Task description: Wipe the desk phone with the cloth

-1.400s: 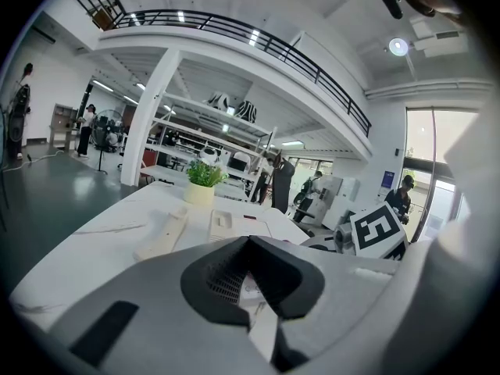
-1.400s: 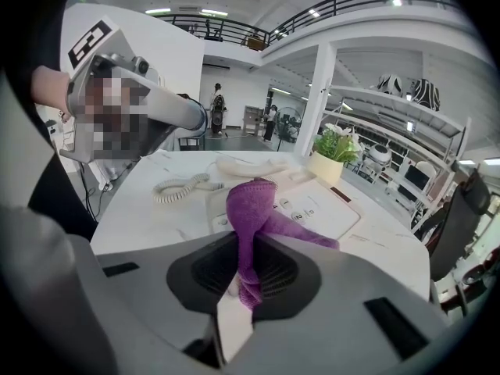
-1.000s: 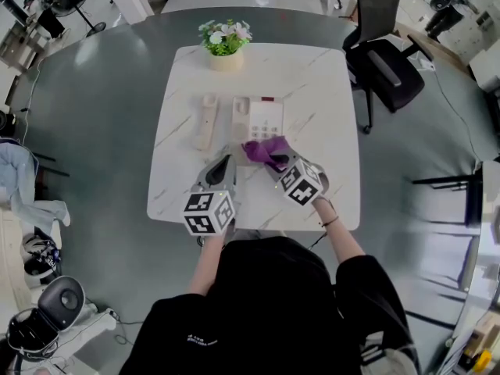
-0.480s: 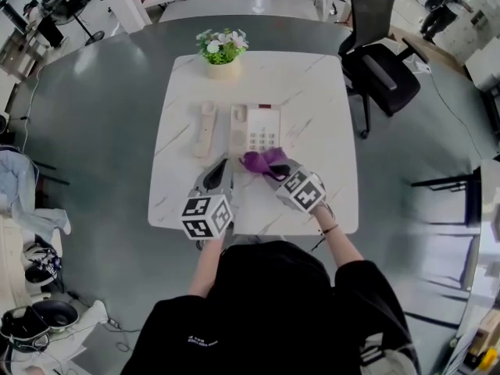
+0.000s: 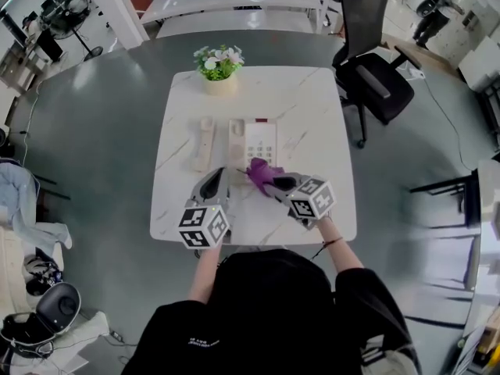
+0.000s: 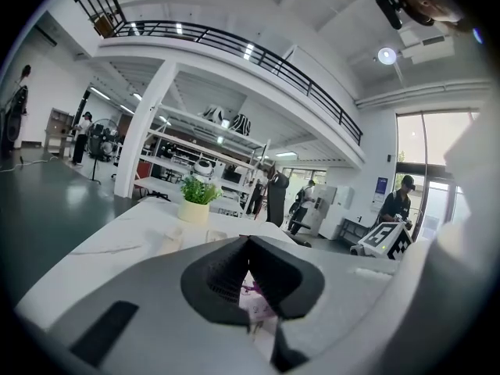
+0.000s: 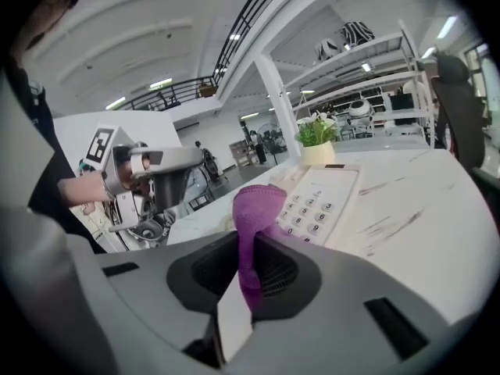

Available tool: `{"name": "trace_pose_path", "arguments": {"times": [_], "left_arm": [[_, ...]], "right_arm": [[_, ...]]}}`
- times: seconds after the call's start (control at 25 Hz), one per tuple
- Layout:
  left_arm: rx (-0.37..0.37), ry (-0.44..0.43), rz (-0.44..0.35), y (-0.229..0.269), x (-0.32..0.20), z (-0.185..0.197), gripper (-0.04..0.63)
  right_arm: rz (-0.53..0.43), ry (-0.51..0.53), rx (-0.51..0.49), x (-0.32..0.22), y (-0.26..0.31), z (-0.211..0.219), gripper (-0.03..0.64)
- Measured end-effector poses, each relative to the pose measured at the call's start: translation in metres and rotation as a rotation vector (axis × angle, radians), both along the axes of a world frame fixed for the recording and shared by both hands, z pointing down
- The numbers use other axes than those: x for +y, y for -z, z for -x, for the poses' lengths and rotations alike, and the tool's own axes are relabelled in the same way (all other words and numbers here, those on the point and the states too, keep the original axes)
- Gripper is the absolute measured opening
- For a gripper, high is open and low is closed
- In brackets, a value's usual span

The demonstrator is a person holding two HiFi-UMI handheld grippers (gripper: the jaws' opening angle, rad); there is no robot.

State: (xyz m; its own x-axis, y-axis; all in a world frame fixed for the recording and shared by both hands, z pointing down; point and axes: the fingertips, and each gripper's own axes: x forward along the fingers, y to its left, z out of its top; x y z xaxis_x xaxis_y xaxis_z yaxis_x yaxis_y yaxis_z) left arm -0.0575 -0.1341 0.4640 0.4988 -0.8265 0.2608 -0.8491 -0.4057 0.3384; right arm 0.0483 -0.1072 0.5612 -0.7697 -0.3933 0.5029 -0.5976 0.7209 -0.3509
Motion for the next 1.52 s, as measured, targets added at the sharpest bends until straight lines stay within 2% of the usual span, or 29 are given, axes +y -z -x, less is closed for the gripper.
{"name": "trace_pose_path", "arguments": {"times": [0.28, 0.6, 0.92, 1.04, 1.32, 1.52], "left_arm": [[-0.008, -0.022, -0.055, 0.016, 0.002, 0.003, -0.002], [-0.014, -0.033, -0.129, 0.043, 0.002, 0.007, -0.002], [-0.027, -0.030, -0.208, 0.070, 0.002, 0.017, -0.002], [-0.032, -0.023, -0.233, 0.079, 0.000, 0.019, -0.002], [-0.059, -0.005, -0.291, 0.098, -0.001, 0.029, -0.002], [-0.072, 0.015, -0.293, 0.103, -0.003, 0.035, -0.002]], "right_arm": [[0.004, -0.119, -0.206, -0.009, 0.044, -0.011, 0.035], [-0.102, -0.272, -0.352, -0.027, 0.098, -0.034, 0.035], [-0.266, -0.380, -0.412, -0.037, 0.146, -0.061, 0.035], [-0.309, -0.400, -0.401, -0.041, 0.158, -0.071, 0.035], [-0.372, -0.436, -0.422, -0.044, 0.178, -0.087, 0.035], [-0.394, -0.442, -0.403, -0.046, 0.182, -0.091, 0.035]]}}
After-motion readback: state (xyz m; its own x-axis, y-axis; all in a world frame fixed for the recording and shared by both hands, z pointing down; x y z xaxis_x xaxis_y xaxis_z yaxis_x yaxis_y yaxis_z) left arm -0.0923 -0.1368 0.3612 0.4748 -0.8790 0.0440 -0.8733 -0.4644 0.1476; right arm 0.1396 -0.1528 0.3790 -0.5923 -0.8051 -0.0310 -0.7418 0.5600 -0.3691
